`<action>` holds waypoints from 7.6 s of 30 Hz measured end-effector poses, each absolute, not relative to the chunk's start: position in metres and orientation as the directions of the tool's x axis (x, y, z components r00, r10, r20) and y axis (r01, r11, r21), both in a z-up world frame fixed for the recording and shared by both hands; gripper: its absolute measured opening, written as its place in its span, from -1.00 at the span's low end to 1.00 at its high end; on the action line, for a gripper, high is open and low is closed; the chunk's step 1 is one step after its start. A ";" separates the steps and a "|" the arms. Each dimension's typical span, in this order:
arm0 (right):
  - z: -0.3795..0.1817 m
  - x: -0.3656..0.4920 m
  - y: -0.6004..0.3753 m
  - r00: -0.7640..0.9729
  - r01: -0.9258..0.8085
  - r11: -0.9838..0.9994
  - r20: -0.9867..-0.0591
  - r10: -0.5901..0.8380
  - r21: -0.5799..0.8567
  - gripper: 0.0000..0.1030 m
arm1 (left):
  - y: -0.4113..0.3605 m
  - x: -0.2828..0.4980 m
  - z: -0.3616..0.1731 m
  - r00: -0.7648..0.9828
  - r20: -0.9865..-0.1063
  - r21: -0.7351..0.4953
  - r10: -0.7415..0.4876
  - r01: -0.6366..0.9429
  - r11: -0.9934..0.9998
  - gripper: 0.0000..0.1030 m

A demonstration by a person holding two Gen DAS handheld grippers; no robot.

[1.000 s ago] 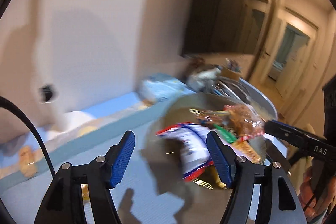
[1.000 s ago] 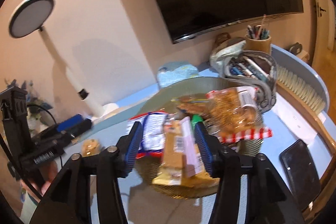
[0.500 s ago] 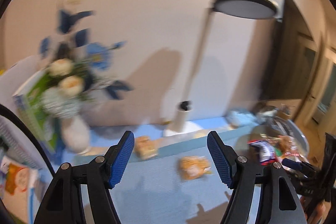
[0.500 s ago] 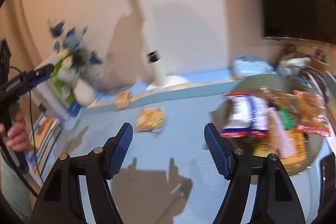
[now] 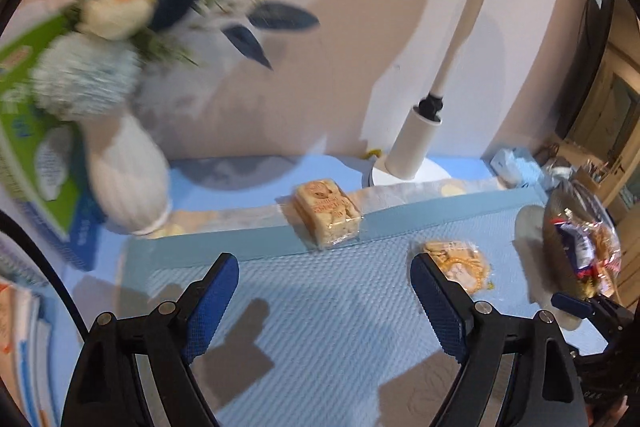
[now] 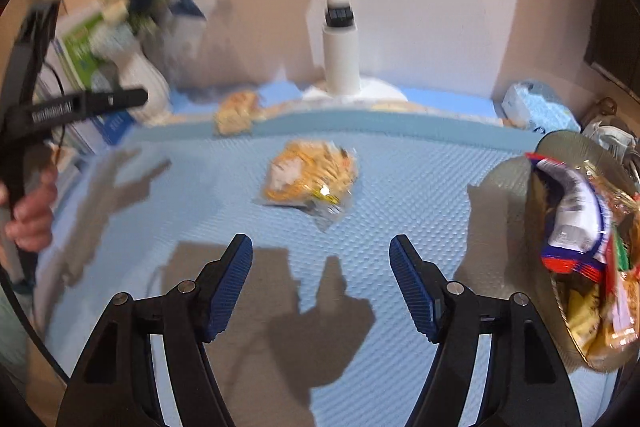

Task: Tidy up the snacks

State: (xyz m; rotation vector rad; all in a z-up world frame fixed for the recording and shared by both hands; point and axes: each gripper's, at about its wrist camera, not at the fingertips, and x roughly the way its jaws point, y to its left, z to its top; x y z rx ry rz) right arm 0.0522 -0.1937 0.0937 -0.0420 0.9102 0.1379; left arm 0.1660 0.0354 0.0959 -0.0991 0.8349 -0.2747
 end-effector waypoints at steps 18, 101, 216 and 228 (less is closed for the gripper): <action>0.054 0.150 -0.200 0.538 -0.204 0.963 -0.802 0.261 0.176 0.66 | 0.003 0.287 0.015 0.476 -0.795 -0.372 -0.377 0.109 0.922 0.66; 0.053 -0.020 -0.185 0.610 -0.386 0.922 -0.749 0.261 0.007 0.39 | -0.035 0.011 0.011 0.596 -0.750 -0.150 -0.287 0.269 0.951 -0.11; 0.045 0.002 -0.195 0.664 0.106 0.994 -0.744 -0.079 -0.011 0.75 | -0.014 0.021 0.034 0.782 -0.622 0.016 0.037 -0.035 0.999 1.00; 0.043 0.003 -0.193 0.657 0.103 0.995 -0.750 -0.076 -0.011 0.75 | -0.016 0.021 0.034 0.778 -0.627 0.024 0.037 -0.028 0.999 1.00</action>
